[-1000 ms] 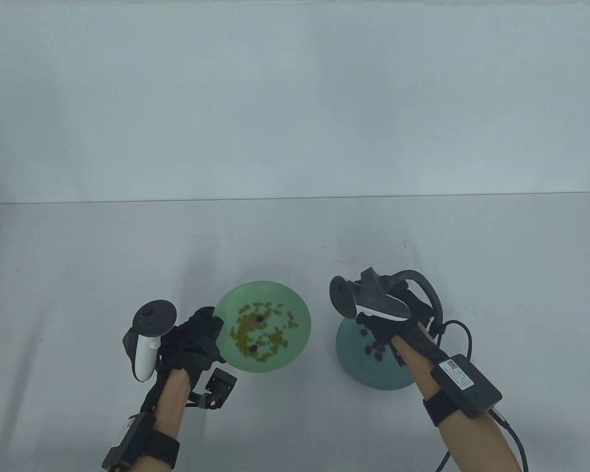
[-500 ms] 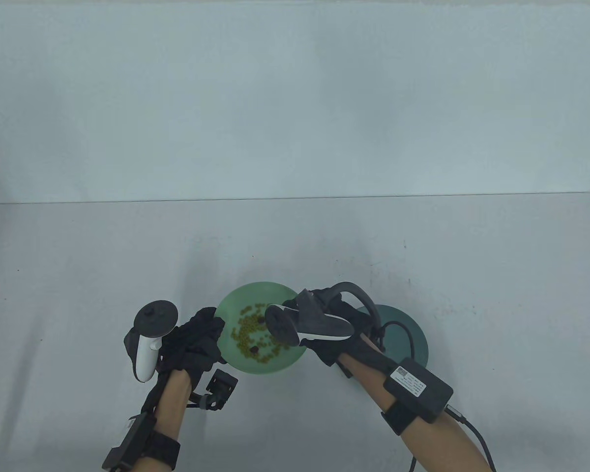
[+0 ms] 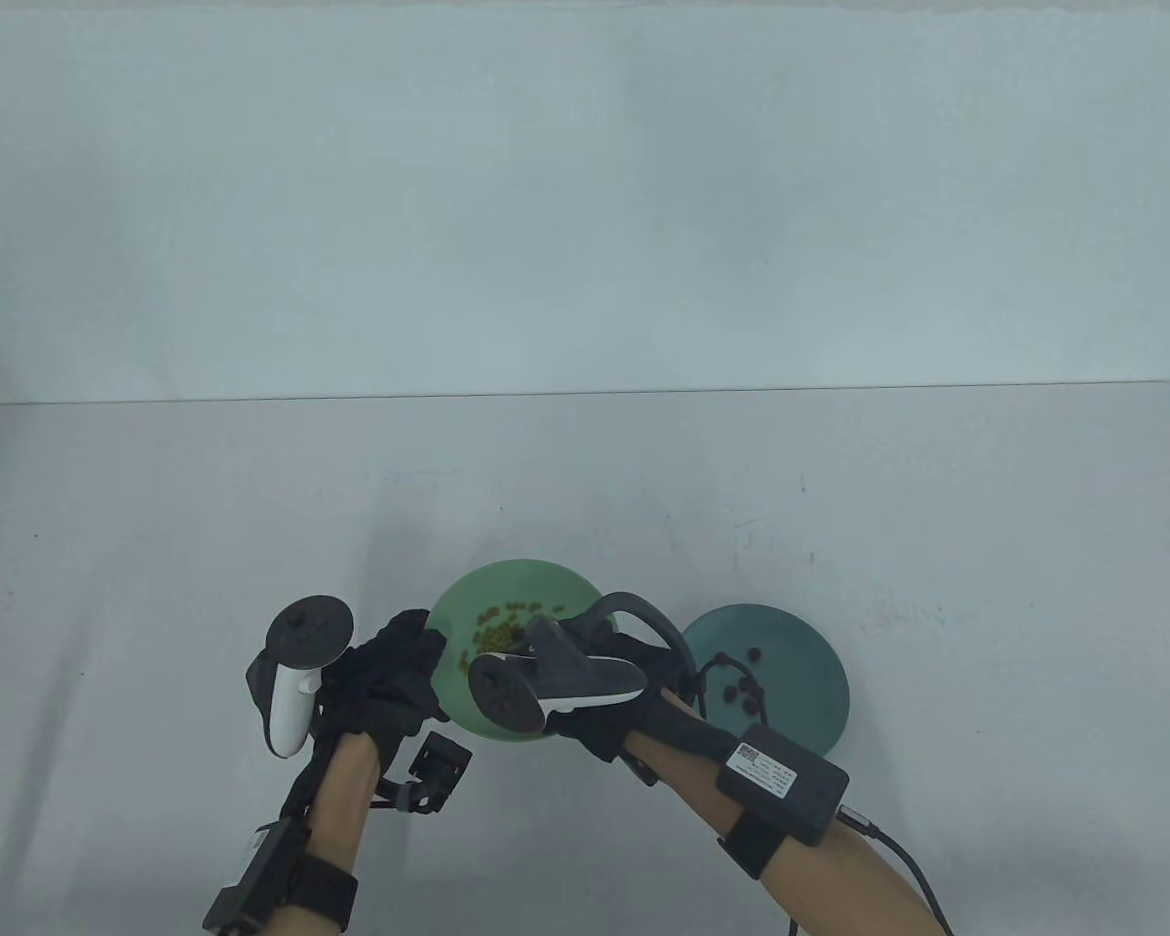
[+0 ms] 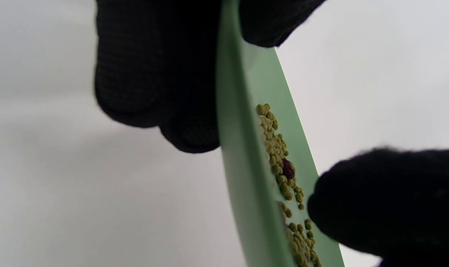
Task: Pick cranberries with hand pinch into plate
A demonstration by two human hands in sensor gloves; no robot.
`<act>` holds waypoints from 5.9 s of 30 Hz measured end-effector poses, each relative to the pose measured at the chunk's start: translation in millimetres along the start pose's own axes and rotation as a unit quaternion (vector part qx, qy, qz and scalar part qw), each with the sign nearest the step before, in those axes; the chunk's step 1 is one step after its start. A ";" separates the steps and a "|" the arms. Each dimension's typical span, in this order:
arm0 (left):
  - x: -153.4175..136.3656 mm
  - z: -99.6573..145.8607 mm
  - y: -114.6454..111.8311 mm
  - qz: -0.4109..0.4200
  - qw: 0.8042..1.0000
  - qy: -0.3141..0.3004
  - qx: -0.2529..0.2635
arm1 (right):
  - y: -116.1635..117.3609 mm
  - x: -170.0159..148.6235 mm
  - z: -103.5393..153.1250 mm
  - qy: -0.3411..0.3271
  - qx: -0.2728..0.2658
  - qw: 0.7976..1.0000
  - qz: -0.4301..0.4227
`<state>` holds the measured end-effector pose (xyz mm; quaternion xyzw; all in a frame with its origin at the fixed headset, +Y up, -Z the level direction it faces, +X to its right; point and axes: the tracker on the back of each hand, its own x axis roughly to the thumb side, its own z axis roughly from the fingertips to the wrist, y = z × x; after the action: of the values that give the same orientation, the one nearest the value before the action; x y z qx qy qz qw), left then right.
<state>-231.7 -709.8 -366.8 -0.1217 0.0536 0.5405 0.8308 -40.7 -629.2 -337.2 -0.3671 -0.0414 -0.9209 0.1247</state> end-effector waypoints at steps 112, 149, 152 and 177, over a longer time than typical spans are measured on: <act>0.4 0.3 0.9 -0.001 1.000 -0.003 0.000 | 6.3 -1.8 -17.9 0.030 -0.022 0.999 0.027; 0.4 0.9 0.4 -0.011 1.000 -0.004 -0.001 | 84.0 -176.6 91.3 0.292 0.044 0.954 -0.048; 0.5 1.0 0.6 -0.011 1.000 -0.004 0.000 | 98.3 -179.1 91.0 0.300 0.062 0.951 -0.047; 1.1 1.1 0.9 -0.011 1.000 -0.004 0.000 | 132.0 -184.9 84.7 0.329 0.124 0.935 -0.045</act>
<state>-232.1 -708.3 -366.1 -0.1203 0.0489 0.5319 0.8368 179.3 -705.6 -404.5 -0.0234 -0.1285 -0.9823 0.1346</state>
